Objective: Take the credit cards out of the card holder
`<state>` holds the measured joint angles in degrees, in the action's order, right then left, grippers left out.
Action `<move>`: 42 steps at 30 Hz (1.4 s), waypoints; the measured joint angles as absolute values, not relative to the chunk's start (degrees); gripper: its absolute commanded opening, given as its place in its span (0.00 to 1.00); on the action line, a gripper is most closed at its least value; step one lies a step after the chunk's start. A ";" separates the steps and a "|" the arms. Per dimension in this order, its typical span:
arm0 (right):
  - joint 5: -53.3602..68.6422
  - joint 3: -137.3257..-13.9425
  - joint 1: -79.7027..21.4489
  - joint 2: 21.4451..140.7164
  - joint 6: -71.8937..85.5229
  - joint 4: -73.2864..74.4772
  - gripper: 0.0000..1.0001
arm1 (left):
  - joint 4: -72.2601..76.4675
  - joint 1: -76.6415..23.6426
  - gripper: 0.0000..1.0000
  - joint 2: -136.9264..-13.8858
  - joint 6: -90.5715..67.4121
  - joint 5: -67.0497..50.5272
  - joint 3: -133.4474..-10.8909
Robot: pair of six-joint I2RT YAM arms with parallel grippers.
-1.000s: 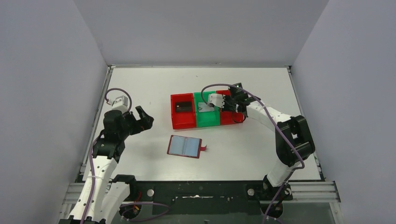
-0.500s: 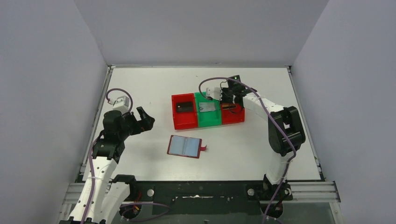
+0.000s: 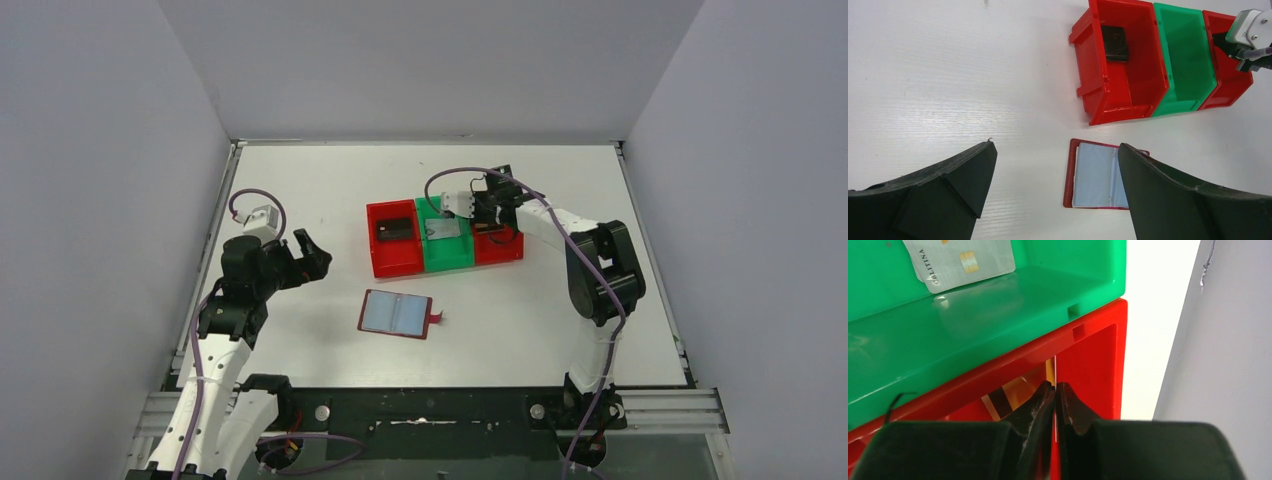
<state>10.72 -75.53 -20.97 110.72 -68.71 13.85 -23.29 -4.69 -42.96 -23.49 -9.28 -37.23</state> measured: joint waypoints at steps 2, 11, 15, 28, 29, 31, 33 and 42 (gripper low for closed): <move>10.79 -75.50 -20.97 110.72 -68.77 13.67 0.07 | -23.29 -4.69 0.95 -42.98 -23.42 -9.30 -37.23; 13.72 -75.53 -19.53 111.33 -68.71 16.67 0.17 | -23.27 -4.69 0.95 -42.96 -23.29 -9.50 -37.23; 14.83 -75.29 -18.98 111.33 -68.12 16.62 0.29 | -23.22 -4.69 0.94 -42.96 -23.29 -9.72 -37.23; 18.52 -72.79 -16.93 106.80 -64.53 16.78 0.35 | -23.22 -4.69 0.94 -43.77 -23.24 -9.93 -37.23; 18.70 -72.36 -16.91 105.27 -63.51 16.53 0.39 | -23.22 -4.69 0.94 -43.79 -23.24 -9.96 -37.23; 18.92 -71.50 -16.91 101.75 -60.62 15.53 0.48 | -23.22 -4.69 0.94 -43.81 -23.24 -10.13 -37.23; 18.98 -70.57 -16.93 97.95 -56.10 13.65 0.52 | -23.22 -4.69 0.94 -43.81 -23.24 -10.33 -37.23; 13.67 -65.01 -19.46 80.93 -7.40 4.73 0.68 | -23.29 -4.69 0.95 -43.33 -23.31 -8.80 -37.23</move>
<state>13.67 -65.01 -19.46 80.93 -7.40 4.73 -23.29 -4.69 -43.33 -23.31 -8.80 -37.23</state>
